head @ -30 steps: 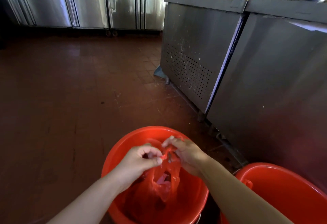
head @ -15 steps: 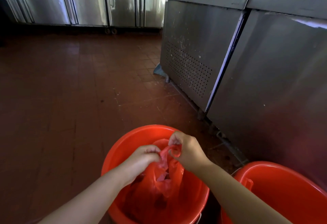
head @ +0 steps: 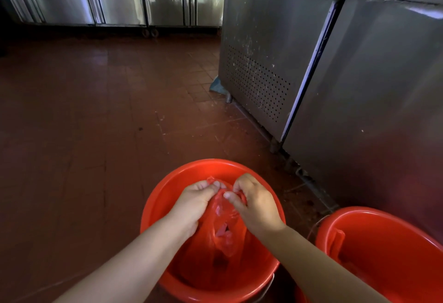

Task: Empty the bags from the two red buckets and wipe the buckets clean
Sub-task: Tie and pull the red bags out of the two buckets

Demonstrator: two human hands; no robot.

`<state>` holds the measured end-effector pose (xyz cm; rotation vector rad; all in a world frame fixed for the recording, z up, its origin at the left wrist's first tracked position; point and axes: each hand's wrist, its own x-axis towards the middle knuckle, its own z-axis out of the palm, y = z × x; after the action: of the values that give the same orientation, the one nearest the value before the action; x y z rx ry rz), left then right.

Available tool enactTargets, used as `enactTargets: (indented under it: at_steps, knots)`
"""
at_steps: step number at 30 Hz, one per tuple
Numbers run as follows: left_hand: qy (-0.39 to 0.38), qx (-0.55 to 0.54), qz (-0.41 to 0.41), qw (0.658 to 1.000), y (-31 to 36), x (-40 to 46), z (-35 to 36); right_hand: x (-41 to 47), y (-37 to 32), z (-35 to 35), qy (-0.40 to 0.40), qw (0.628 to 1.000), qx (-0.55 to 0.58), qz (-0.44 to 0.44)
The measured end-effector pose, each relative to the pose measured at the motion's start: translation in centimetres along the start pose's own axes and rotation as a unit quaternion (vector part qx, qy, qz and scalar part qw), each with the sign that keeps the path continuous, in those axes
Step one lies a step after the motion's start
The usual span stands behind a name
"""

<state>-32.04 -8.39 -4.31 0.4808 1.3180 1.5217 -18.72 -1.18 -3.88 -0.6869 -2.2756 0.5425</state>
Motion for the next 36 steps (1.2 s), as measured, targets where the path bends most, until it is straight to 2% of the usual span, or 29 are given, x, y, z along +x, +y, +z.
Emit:
enactTargets:
  at_steps: [2, 5, 10, 12, 14, 15, 16, 17, 19, 20, 21, 22, 23, 25, 27, 29, 32, 36]
  knots:
    - [0.020, 0.012, 0.013, 1.000, 0.2, 0.1, -0.3, -0.3, 0.4, -0.1, 0.011, 0.992, -0.119, -0.043]
    - [0.090, 0.056, 0.010, 0.994, 1.3, 0.8, -2.9, -1.1, 1.7, -1.0, 0.009, 0.964, -0.253, -0.078]
    - [0.179, 0.111, 0.039, 0.977, 2.1, 0.9, -7.1, -2.8, 3.7, -2.1, -0.141, 0.899, -0.407, -0.080]
    - [0.181, 0.082, 0.045, 0.979, 1.7, 0.7, -6.6, -2.6, 3.6, -2.0, -0.209, 0.912, -0.352, -0.017]
    - [0.151, -0.008, 0.039, 0.988, 1.6, 0.8, -5.4, -2.2, 3.2, -1.8, -0.224, 0.952, -0.150, 0.144]
    - [0.131, -0.063, 0.025, 0.989, 1.5, 0.8, -4.7, -1.9, 2.7, -1.6, -0.175, 0.957, -0.001, 0.232]
    - [0.109, -0.110, 0.012, 0.988, 1.3, 0.8, -3.9, -1.4, 2.1, -1.3, -0.096, 0.931, 0.165, 0.310]
    - [0.089, -0.136, 0.004, 0.987, 1.0, 0.8, -3.2, -0.8, 1.3, -1.1, -0.030, 0.872, 0.320, 0.370]
    - [0.071, -0.112, 0.006, 0.991, 0.6, 0.6, -1.8, 0.4, 0.0, -0.7, 0.031, 0.719, 0.542, 0.434]
    - [0.072, -0.088, 0.018, 0.993, 0.9, 0.7, -1.3, 0.9, -0.5, -0.8, 0.052, 0.653, 0.605, 0.452]
    - [0.074, -0.071, 0.038, 0.994, 1.4, 0.8, -1.1, 1.3, -0.9, -1.0, 0.072, 0.603, 0.644, 0.465]
    - [0.073, -0.064, 0.058, 0.994, 2.3, 1.0, -1.0, 1.8, -1.1, -1.2, 0.088, 0.574, 0.666, 0.468]
    - [0.069, -0.062, 0.073, 0.993, 3.2, 1.2, -1.0, 2.2, -1.2, -1.6, 0.094, 0.563, 0.678, 0.463]
    - [0.074, -0.064, 0.089, 0.991, 5.2, 1.6, -1.2, 3.2, -1.4, -2.6, 0.084, 0.568, 0.691, 0.439]
    - [0.115, -0.059, 0.097, 0.987, 6.6, 1.9, -1.9, 4.2, -1.0, -3.8, 0.080, 0.586, 0.681, 0.432]
    - [0.180, -0.039, 0.098, 0.978, 7.4, 2.0, -3.4, 4.4, 0.2, -4.9, 0.087, 0.606, 0.650, 0.450]
    - [0.270, -0.025, 0.076, 0.959, 7.0, 2.2, -7.0, 2.7, 3.0, -6.0, 0.113, 0.610, 0.602, 0.502]
    - [0.318, -0.007, 0.040, 0.947, 5.0, 2.4, -10.7, 0.0, 5.8, -6.1, 0.143, 0.617, 0.544, 0.550]
